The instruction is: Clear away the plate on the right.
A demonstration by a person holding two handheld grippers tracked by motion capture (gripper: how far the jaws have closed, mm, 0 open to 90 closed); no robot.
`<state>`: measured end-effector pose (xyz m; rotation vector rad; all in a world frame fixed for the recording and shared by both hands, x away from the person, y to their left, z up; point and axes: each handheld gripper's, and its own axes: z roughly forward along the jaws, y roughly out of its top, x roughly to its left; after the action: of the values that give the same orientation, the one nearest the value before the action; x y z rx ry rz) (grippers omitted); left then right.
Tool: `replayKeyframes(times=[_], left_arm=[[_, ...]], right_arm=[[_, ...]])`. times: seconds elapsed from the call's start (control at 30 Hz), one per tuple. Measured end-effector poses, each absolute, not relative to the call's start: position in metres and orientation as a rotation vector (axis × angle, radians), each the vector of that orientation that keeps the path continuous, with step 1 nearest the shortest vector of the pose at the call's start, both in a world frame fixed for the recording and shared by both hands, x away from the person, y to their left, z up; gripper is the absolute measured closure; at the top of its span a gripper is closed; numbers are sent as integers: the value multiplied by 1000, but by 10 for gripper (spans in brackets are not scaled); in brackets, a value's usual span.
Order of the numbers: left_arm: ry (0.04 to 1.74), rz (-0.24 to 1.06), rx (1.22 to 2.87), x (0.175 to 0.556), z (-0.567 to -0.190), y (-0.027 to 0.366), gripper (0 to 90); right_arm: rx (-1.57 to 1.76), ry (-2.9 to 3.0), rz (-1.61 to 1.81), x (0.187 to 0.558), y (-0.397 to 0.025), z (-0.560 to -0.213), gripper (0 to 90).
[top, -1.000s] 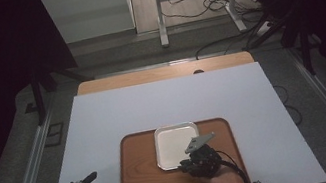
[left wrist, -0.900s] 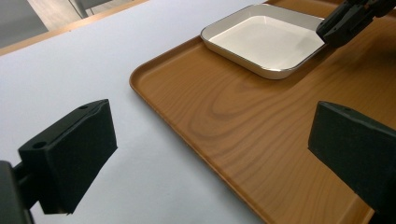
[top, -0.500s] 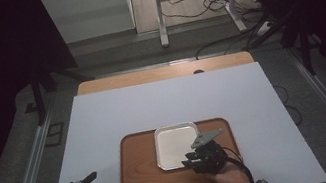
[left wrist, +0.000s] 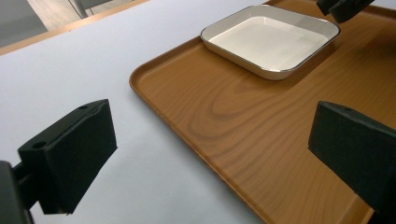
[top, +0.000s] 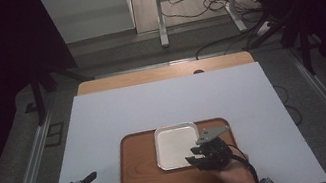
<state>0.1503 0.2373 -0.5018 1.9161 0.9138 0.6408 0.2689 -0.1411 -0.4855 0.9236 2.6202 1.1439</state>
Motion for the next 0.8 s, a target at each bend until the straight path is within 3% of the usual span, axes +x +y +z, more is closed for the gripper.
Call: replayKeyframes(times=[0.8], left_arm=[[917, 636, 1911, 150, -502, 238, 6]], right_arm=[[967, 2501, 1211, 274, -168, -472, 398]])
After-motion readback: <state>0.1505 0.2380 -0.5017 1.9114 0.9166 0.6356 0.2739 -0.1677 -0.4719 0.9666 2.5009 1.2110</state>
